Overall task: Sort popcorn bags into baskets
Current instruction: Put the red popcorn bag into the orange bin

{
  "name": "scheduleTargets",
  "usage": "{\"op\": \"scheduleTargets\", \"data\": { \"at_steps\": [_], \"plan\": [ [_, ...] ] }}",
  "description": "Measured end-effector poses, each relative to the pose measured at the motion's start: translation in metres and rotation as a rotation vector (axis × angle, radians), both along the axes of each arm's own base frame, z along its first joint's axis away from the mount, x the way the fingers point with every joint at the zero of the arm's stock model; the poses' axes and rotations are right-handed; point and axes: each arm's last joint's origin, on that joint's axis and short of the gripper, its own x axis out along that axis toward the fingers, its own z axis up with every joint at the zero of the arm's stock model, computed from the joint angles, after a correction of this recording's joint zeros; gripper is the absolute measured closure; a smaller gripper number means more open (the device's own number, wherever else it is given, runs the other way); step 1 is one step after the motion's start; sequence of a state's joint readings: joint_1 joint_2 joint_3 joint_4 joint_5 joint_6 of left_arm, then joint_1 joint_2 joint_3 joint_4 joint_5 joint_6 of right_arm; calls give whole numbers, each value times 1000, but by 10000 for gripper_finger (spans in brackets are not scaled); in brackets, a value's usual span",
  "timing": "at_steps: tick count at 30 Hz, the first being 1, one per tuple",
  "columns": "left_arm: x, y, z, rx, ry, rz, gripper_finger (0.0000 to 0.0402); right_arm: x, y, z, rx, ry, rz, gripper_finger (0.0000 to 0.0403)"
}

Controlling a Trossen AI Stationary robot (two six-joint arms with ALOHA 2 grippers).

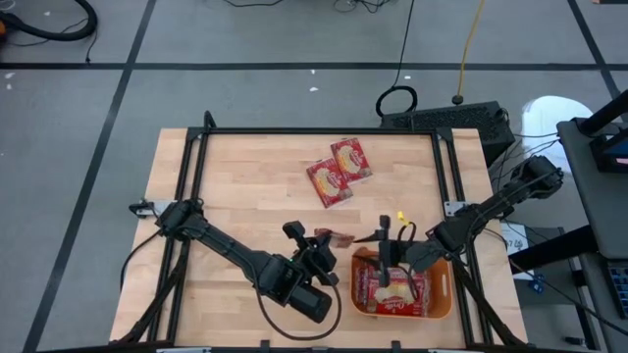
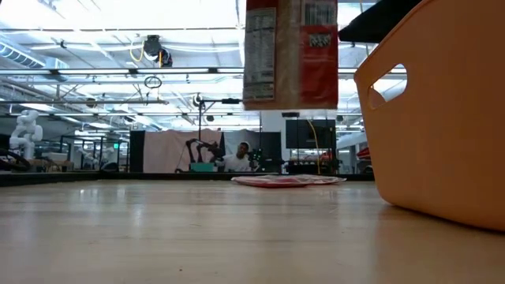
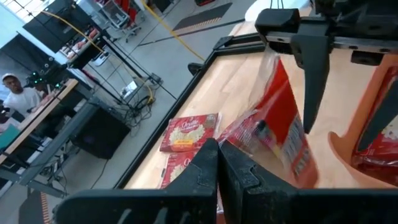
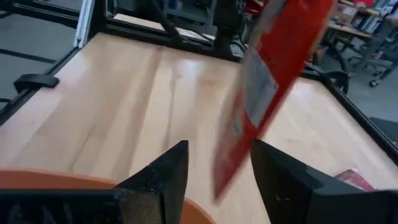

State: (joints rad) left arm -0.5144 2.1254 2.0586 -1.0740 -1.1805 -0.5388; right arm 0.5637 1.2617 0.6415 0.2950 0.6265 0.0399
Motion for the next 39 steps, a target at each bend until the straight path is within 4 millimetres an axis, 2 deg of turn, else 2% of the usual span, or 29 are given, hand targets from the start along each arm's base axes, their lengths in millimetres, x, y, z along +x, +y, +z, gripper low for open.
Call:
{"op": "scheduleTargets", "data": {
  "at_steps": [9, 14, 19, 22, 28, 30, 34, 39],
  "plan": [
    [0, -2, 0, -7, -12, -2, 401, 1, -2, 2, 20, -23, -50, 234],
    [3, -3, 2, -7, -23, -13, 401, 9, -3, 4, 65, -78, -34, 234],
    [7, -5, 5, -7, -46, -32, 401, 20, -7, -4, 67, -91, -66, 238],
    [9, -7, 6, -4, -53, -45, 401, 25, -6, -8, 66, -104, -69, 267],
    [6, -14, 6, -7, -58, -59, 397, 24, -3, -6, 19, -117, -44, 376],
    [4, -17, 6, -14, -66, -66, 393, 22, -3, -2, -15, -124, -25, 391],
    [2, -22, 7, -104, -121, -63, 369, 15, -4, 8, -60, -135, -5, 378],
    [-3, -34, 6, -253, -191, -71, 283, 2, -3, 15, -218, -95, 70, 389]
  ]
}}
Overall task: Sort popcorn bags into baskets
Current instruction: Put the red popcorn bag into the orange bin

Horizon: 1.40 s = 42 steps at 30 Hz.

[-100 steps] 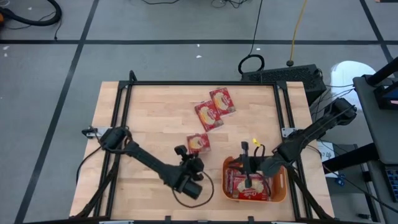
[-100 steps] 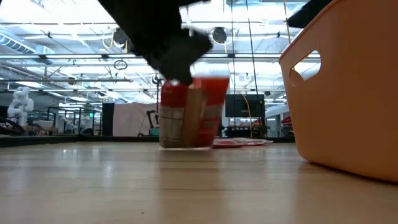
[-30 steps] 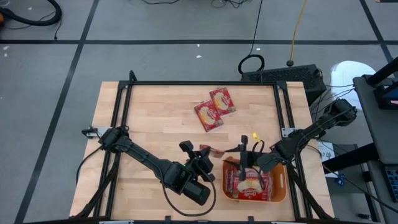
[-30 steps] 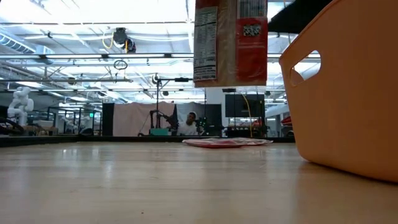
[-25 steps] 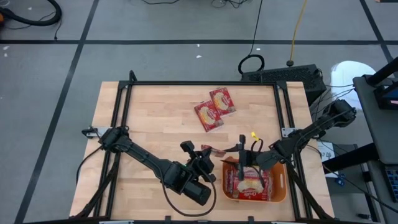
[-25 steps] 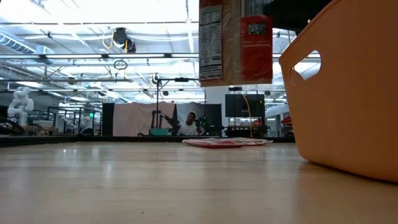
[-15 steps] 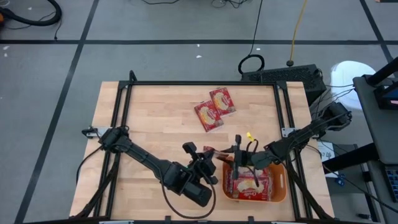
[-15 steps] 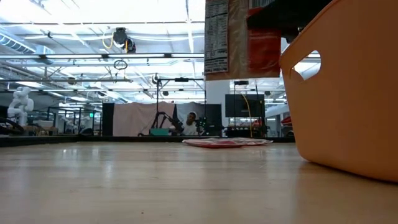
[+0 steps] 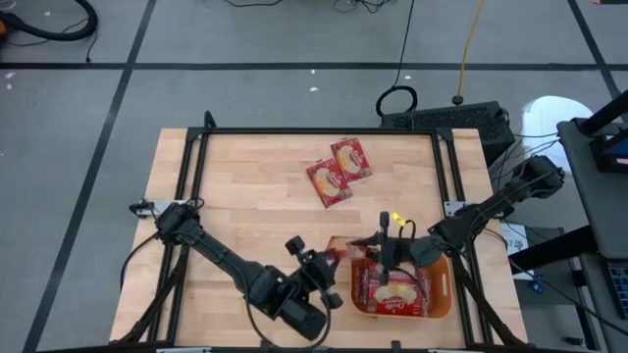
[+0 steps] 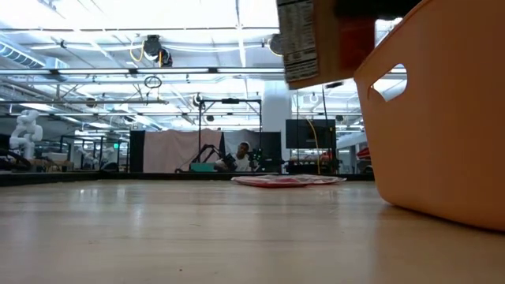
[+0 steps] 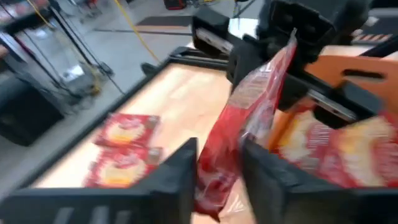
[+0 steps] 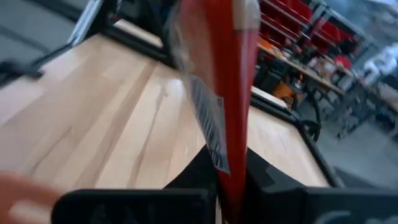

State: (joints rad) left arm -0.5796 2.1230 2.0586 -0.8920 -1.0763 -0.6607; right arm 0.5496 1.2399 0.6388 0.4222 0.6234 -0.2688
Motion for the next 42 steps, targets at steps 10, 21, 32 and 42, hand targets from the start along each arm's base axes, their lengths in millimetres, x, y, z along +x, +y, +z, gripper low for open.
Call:
{"op": "scheduleTargets", "data": {
  "at_steps": [10, 21, 32, 42],
  "plan": [
    [-18, -36, 1, -97, -91, -54, 110, -23, 20, 4, -475, 51, 118, 390],
    [-42, -63, -22, -125, -104, -72, 98, -68, 72, 4, -1144, -46, 441, 391],
    [-26, -61, -43, -157, -185, -77, 138, -92, 101, 19, -1190, -152, 308, 391],
    [-10, -62, -26, -49, -226, -165, 149, -84, 117, 94, -551, -237, 96, 391]
  ]
}}
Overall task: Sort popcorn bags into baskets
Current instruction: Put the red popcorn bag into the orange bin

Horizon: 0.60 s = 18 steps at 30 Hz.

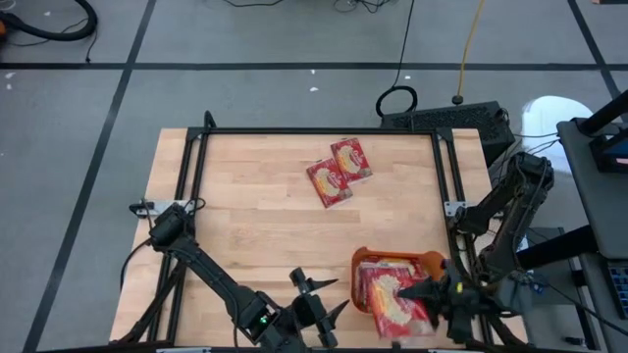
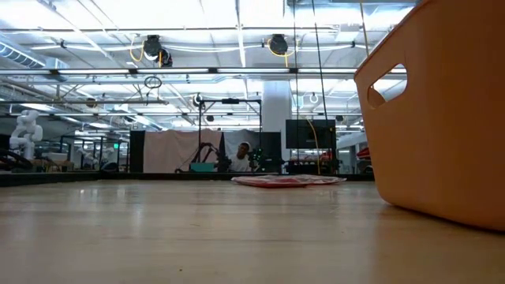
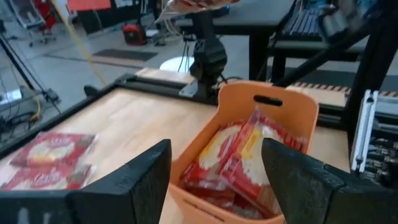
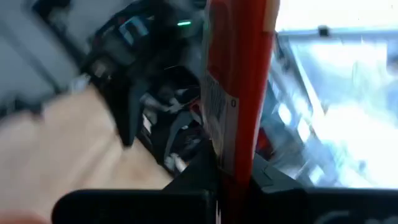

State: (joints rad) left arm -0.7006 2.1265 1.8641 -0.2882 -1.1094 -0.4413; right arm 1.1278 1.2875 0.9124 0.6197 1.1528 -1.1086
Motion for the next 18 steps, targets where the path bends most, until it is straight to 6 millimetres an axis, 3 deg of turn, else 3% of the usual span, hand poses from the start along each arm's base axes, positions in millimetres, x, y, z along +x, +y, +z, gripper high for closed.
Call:
{"op": "scheduleTargets", "data": {
  "at_steps": [3, 8, 10, 15, 18],
  "plan": [
    [2, 0, 5, 29, -33, 29, 149, 0, 0, 20, 280, -30, -44, 390],
    [4, -1, 14, 89, -77, 65, 149, -7, -4, 33, 611, -70, -262, 389],
    [6, -2, 20, 98, -101, 53, 148, -13, -4, 34, 663, -77, -328, 389],
    [8, -5, 30, 97, -146, -5, 138, -27, 4, 35, 776, -79, -262, 388],
    [9, -5, 30, 108, -139, -14, 136, -27, -4, 44, 793, -86, -271, 388]
  ]
}}
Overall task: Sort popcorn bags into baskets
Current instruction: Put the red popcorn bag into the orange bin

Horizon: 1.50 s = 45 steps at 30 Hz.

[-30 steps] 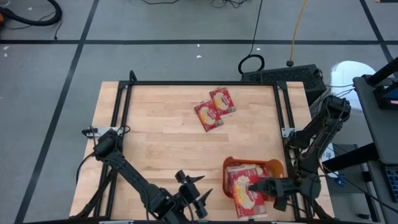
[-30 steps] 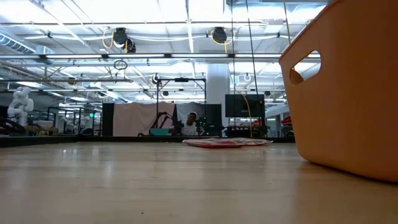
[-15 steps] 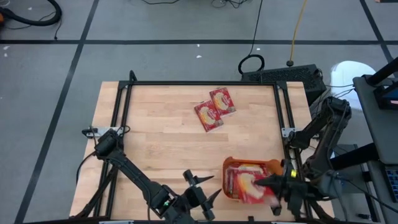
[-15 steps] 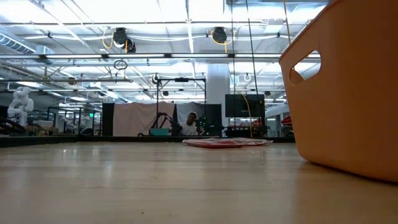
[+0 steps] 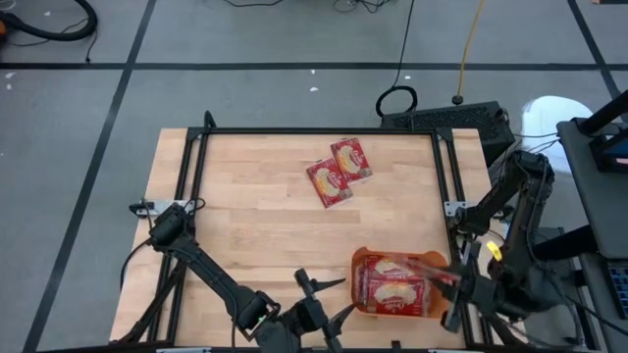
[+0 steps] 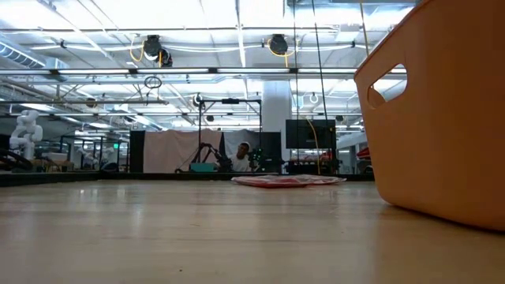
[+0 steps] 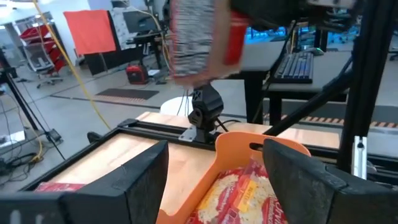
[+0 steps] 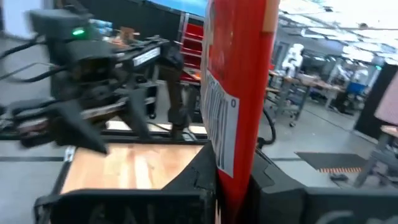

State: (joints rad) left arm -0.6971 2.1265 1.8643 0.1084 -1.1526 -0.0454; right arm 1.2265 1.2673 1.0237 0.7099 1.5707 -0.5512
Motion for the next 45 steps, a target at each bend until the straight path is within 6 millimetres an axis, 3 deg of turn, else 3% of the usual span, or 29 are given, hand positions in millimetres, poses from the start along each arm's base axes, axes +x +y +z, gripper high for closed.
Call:
{"op": "scheduleTargets", "data": {
  "at_steps": [8, 11, 17, 21, 27, 33, 37, 41, 45],
  "plan": [
    [5, 6, 4, 17, -13, 14, 144, 6, -47, 35, 51, -27, -94, 388],
    [8, 10, 5, 48, -2, 21, 141, 9, -67, 46, -19, -51, -93, 389],
    [18, 24, 10, 68, -23, 55, 146, -4, -120, 77, -58, -203, -59, 395],
    [22, 30, 11, 64, -25, 62, 154, -3, -118, 72, -182, -277, 170, 395],
    [21, 28, 9, 66, -12, 55, 158, 17, -96, 33, -302, -80, 426, 396],
    [17, 23, 8, 32, -26, 44, 158, 32, -83, 4, -80, 81, 378, 397],
    [12, 16, 7, 23, -25, 26, 158, 30, -79, -22, 4, 358, 477, 393],
    [8, 10, 6, 31, -17, 11, 158, 23, -80, -19, 127, 574, 611, 393],
    [7, 8, 6, 31, -18, 6, 158, 17, -86, -10, 292, 695, 534, 392]
  ]
}}
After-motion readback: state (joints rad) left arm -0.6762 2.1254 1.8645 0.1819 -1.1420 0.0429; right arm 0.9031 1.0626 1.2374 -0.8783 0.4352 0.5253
